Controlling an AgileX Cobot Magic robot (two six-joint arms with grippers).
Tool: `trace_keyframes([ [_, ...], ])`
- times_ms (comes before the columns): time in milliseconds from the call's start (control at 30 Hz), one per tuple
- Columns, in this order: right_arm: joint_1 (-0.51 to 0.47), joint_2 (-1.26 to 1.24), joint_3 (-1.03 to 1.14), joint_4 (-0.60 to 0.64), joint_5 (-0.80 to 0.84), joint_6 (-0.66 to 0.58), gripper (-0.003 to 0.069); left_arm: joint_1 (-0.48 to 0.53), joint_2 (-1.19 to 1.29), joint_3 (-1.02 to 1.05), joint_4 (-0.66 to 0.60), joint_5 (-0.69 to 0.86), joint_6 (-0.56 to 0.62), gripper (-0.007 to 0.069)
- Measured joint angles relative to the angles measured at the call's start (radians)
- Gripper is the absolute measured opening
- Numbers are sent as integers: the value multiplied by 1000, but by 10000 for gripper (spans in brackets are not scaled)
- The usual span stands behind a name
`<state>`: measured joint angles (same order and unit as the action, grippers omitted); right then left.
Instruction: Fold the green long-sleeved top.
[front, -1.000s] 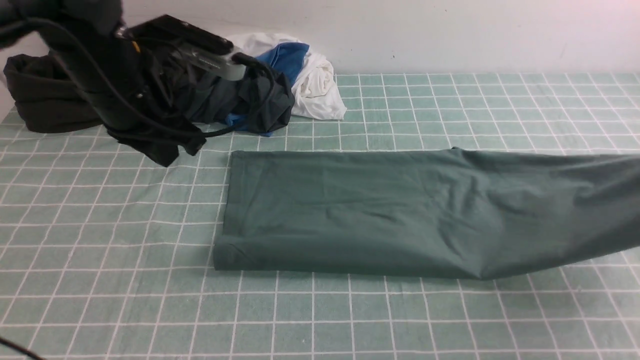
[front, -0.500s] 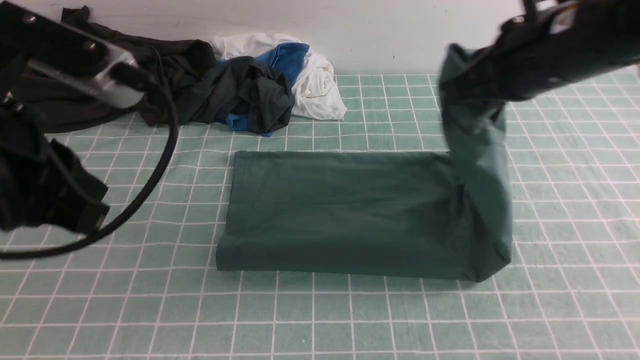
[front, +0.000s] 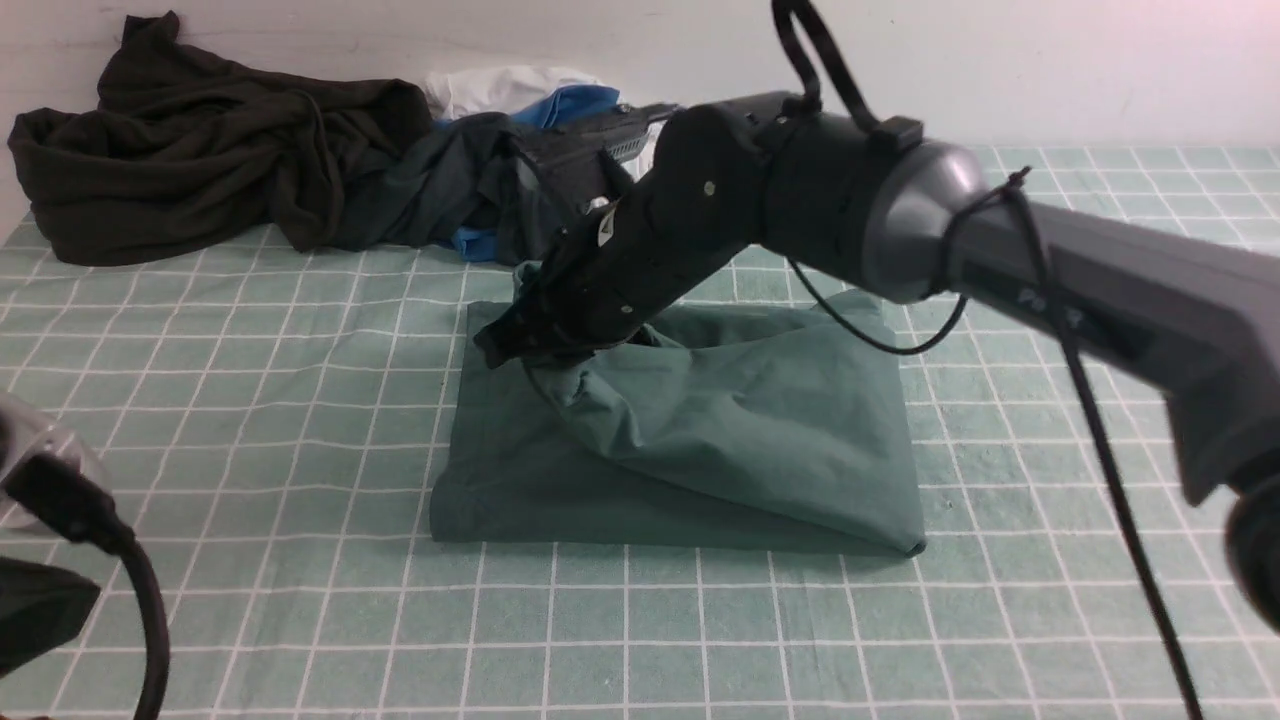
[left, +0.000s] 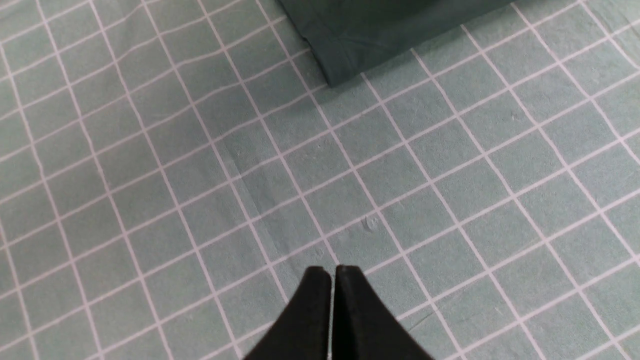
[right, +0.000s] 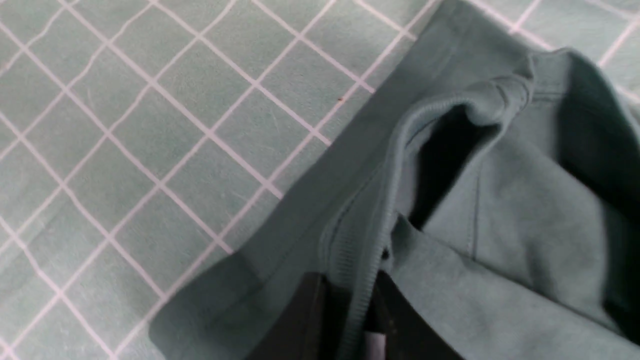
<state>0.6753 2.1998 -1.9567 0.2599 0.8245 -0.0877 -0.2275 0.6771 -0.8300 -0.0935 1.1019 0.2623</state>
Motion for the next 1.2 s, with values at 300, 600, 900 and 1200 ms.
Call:
trace_keyframes([
  [300,-5,3,-141,-1,176,-35,414,0,-80,75,3,4,-36,-3],
  [600,-8,119,-153,-147,315,32,460,0,-210,248,15,-14,-64,-3],
  [900,13,104,-182,-97,349,-23,460,0,-420,321,19,-78,-99,-3],
  [1200,-10,-200,-198,-121,423,-88,437,0,-574,321,19,-112,-96,-3],
])
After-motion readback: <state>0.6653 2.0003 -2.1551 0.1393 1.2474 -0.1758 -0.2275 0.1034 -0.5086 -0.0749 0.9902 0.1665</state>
